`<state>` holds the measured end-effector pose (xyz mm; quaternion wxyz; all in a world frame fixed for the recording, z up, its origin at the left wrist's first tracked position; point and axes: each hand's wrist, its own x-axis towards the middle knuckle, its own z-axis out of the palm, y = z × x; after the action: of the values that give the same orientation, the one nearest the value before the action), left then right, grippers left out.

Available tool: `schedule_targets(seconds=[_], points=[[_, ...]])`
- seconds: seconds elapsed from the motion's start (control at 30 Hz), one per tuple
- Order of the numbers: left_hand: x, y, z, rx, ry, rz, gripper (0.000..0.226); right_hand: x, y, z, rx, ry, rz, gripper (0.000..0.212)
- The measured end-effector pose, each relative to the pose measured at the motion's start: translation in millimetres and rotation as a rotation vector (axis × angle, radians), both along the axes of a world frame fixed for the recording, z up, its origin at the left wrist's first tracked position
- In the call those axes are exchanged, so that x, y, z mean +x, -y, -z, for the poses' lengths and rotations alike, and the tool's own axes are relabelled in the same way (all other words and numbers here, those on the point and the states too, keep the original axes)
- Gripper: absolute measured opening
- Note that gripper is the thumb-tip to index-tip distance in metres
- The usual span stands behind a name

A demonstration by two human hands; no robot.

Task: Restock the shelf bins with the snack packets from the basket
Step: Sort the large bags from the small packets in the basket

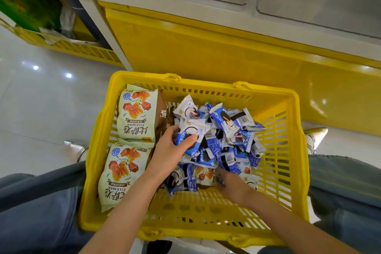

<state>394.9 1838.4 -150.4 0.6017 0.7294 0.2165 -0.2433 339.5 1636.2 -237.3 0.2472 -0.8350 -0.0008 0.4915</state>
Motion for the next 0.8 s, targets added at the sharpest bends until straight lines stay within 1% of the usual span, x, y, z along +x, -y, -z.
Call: schedule_targets(seconds=[0.07,0.1,0.2,0.27,0.3,0.33,0.4,0.43,0.5,0.53,0.67,0.73,0.8], points=[[-2,2,1,-0.013,-0.007,0.017,0.057,-1,-3,1,0.047,-0.109,0.108,0.065],[-3,3,1,-0.014,-0.006,0.024,0.056,-2,-6,3,0.072,-0.142,0.181,0.069],[-5,3,1,0.017,-0.007,0.037,0.059,-6,-17,11,0.11,-0.152,0.326,0.071],[-7,1,3,0.028,-0.016,0.028,0.062,-4,-22,17,0.1,-0.114,0.446,0.064],[-7,1,3,0.024,-0.021,0.023,0.062,-2,-23,19,0.113,-0.12,0.511,0.055],[-7,1,3,0.02,-0.023,0.02,0.062,-1,-24,20,0.129,-0.149,0.565,0.044],[-7,1,3,0.023,-0.022,0.025,0.062,1,-26,16,0.12,-0.246,0.588,0.019],[-6,1,4,0.029,-0.025,0.028,0.063,0,-28,14,0.093,-0.288,0.577,0.014],[-6,1,5,0.035,-0.024,0.032,0.063,-2,-29,11,0.033,-0.294,0.572,0.029],[-7,2,6,0.038,-0.025,0.039,0.063,-2,-29,10,0.007,-0.271,0.572,0.033],[-12,2,10,0.095,-0.02,0.12,0.062,2,-21,-8,-0.025,-0.232,0.619,0.022],[-15,3,14,0.179,0.011,0.221,0.064,7,-9,-26,-0.028,-0.227,0.649,0.018],[-19,6,20,0.302,0.036,0.369,0.067,13,5,-47,-0.003,-0.206,0.652,0.02]])
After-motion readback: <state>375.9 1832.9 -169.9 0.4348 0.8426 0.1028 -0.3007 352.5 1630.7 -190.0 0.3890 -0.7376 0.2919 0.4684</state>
